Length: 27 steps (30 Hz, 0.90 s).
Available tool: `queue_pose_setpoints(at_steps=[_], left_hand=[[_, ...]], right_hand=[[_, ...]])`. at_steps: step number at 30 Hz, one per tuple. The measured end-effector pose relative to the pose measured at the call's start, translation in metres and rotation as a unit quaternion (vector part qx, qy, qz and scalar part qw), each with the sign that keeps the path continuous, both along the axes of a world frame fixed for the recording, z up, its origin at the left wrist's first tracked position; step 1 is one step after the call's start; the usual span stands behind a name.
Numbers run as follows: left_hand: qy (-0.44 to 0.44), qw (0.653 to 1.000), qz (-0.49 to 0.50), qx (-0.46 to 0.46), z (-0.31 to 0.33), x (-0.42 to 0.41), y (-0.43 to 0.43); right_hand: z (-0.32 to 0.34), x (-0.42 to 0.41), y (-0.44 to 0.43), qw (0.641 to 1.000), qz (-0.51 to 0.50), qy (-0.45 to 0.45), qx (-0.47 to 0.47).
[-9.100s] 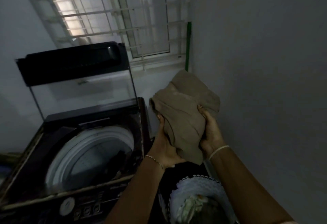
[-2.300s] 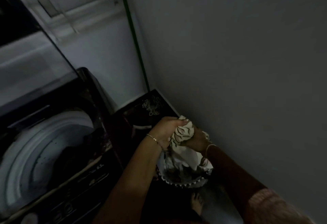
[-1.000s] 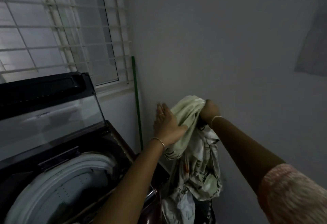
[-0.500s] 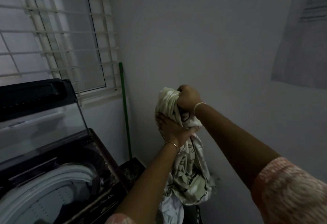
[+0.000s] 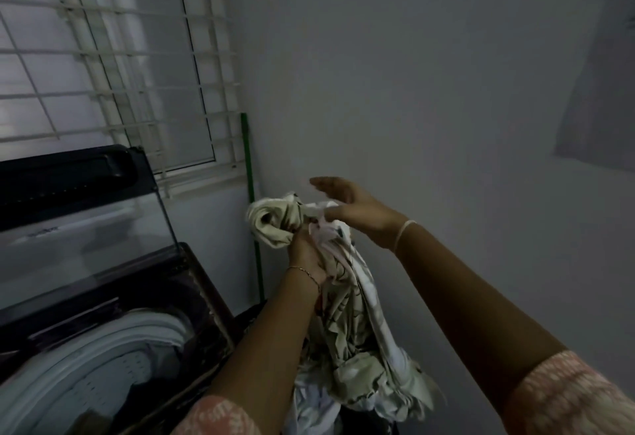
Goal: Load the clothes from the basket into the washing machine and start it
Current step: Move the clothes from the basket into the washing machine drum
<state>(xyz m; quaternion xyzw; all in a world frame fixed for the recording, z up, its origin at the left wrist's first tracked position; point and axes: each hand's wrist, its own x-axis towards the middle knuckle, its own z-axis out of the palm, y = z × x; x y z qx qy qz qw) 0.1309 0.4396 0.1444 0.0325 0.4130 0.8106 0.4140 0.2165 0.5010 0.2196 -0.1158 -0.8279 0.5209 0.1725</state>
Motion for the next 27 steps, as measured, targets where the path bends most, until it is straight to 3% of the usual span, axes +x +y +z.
queue_pose_setpoints(at_steps=[3, 7, 11, 16, 20, 22, 24, 25, 26, 27], left_hand=[[-0.048, 0.994, -0.006, 0.097, 0.011, -0.006, 0.002], [-0.048, 0.991, -0.010, 0.126, 0.024, -0.005, 0.008], [-0.072, 0.989, -0.003, 0.129, 0.040, -0.001, 0.011], [-0.078, 0.991, -0.045, 0.103, 0.035, -0.011, 0.006], [-0.039, 0.998, -0.035, 0.022, 0.020, -0.020, -0.007], [-0.038, 0.998, 0.004, -0.052, 0.011, -0.021, -0.016], [-0.098, 0.987, 0.108, -0.071, -0.009, -0.034, -0.021], [-0.034, 0.974, 0.154, -0.165, -0.016, -0.040, -0.027], [0.102, 0.936, 0.165, -0.293, -0.022, -0.042, -0.030], [0.234, 0.889, 0.150, -0.363, -0.029, -0.046, -0.029]], right_hand=[[-0.041, 0.017, 0.017, 0.998, -0.005, -0.027, -0.056], [-0.100, 0.020, 0.025, 0.998, -0.034, -0.055, -0.020], [-0.120, 0.016, 0.015, 0.984, -0.159, -0.013, -0.076], [-0.108, 0.012, 0.020, 0.966, -0.233, 0.063, -0.097], [-0.093, 0.001, 0.022, 0.938, -0.254, 0.139, -0.190], [-0.080, -0.005, 0.021, 0.921, -0.265, 0.162, -0.235], [-0.066, -0.011, 0.020, 0.912, -0.268, 0.169, -0.260], [-0.060, -0.015, 0.020, 0.911, -0.271, 0.170, -0.261], [-0.056, -0.018, 0.021, 0.910, -0.275, 0.170, -0.260], [-0.051, -0.020, 0.021, 0.909, -0.279, 0.172, -0.257]])
